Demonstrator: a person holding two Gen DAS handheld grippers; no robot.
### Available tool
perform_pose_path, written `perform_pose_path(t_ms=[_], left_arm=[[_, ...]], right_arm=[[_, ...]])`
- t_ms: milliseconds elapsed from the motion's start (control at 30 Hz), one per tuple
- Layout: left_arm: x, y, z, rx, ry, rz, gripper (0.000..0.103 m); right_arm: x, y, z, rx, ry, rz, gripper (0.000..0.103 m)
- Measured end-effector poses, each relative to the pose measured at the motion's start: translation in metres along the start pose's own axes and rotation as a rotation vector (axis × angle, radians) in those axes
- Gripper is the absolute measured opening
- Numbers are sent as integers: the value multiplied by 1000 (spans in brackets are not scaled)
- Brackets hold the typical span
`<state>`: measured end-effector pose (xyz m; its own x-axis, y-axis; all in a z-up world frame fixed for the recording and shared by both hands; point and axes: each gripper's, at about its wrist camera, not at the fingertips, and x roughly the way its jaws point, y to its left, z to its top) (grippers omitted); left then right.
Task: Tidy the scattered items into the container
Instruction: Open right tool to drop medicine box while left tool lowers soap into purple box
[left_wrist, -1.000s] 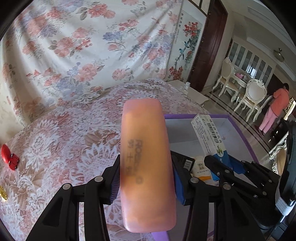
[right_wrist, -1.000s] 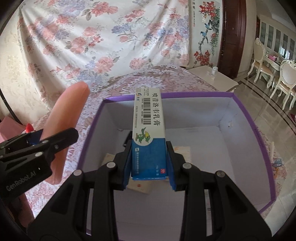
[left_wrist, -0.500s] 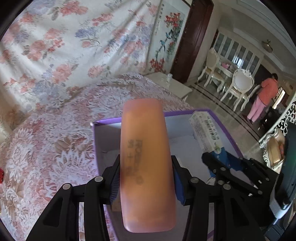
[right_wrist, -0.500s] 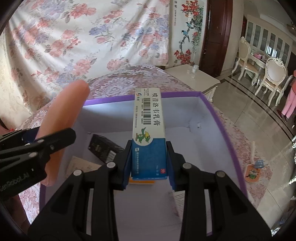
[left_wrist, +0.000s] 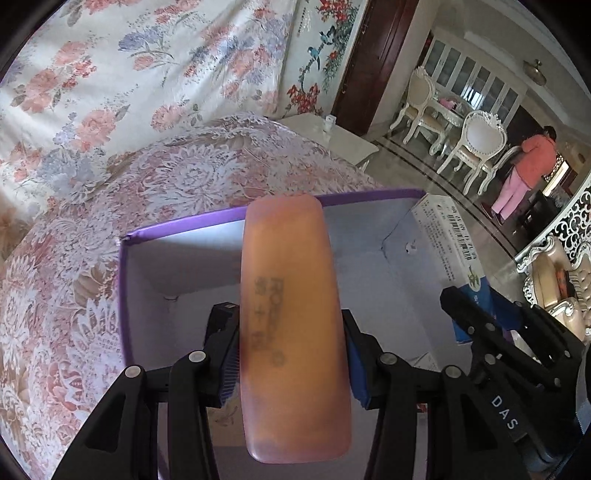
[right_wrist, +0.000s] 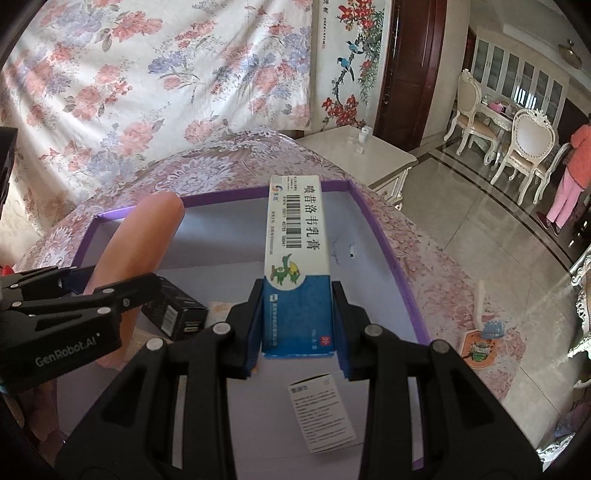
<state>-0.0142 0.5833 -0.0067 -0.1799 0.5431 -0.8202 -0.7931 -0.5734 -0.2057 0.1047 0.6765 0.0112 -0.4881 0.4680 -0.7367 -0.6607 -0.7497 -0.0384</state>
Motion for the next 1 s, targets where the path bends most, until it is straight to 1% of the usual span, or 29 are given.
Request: perform_pose_path(t_ms=[333, 400, 467, 567, 667, 733, 833, 900, 1000], left_arm=[[18, -1, 7, -29, 50, -48, 49], [19, -2, 8, -39, 55, -65, 49], [23, -2, 10, -53, 67, -100, 49], [29, -2, 12, -63, 82, -109, 49], [33, -1, 14, -83, 99, -131, 49], [36, 2, 16, -110, 113, -156, 49], [42, 3, 16, -132, 134, -173, 49], [47, 2, 15, -144, 151, -181, 48], [56, 2, 14, -157, 171, -192, 48]], right_arm=[[14, -7, 5, -4, 53, 29, 36], [17, -7, 7, -7, 66, 41, 36], [19, -7, 9, -9, 79, 53, 36], [24, -8, 14, -11, 108, 76, 36], [34, -10, 14, -12, 145, 58, 36], [38, -12, 13, -5, 161, 60, 36], [43, -12, 10, -6, 182, 57, 36], [42, -10, 9, -12, 182, 40, 36], [44, -10, 9, -22, 196, 43, 36]])
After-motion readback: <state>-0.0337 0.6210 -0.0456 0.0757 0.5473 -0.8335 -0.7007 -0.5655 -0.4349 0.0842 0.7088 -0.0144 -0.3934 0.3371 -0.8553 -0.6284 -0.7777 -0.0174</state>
